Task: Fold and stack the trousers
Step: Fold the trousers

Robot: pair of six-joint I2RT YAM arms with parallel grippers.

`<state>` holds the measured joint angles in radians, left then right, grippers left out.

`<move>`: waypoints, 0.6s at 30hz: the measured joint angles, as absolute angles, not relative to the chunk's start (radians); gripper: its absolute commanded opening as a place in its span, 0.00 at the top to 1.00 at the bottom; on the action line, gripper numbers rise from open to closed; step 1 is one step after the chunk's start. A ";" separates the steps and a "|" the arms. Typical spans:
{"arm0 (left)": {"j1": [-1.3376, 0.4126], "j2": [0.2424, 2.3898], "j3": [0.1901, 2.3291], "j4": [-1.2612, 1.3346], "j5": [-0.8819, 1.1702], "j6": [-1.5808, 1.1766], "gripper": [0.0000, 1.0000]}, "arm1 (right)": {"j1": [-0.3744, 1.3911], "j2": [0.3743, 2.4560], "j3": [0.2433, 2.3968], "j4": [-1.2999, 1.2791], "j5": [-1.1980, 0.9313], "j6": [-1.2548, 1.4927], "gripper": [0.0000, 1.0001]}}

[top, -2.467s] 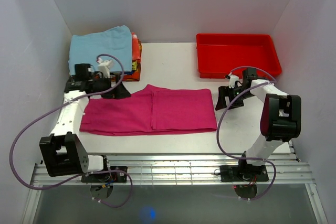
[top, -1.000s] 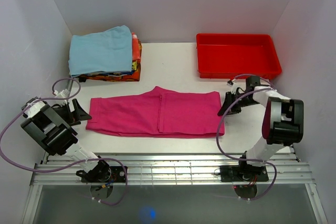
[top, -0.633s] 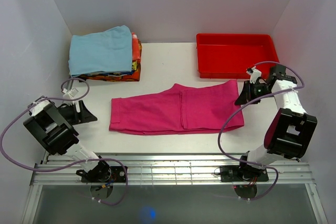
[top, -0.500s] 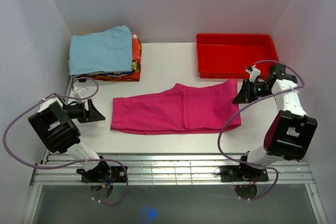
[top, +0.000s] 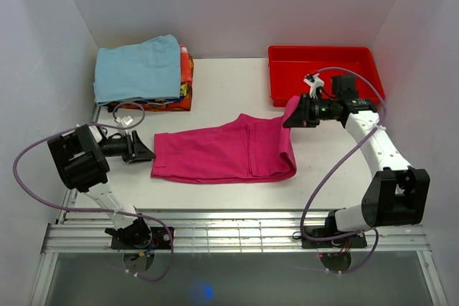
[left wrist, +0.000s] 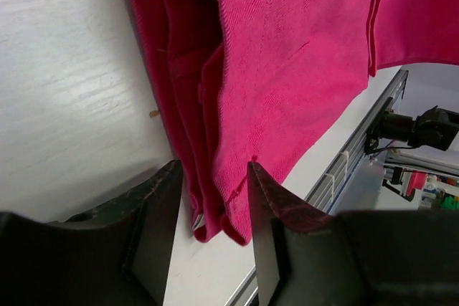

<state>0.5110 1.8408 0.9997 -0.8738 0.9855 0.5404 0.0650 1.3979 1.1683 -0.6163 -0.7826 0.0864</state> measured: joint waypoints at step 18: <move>0.289 1.895 0.995 -0.725 1.026 0.320 1.00 | 0.515 1.674 1.434 -0.519 -0.546 0.280 0.92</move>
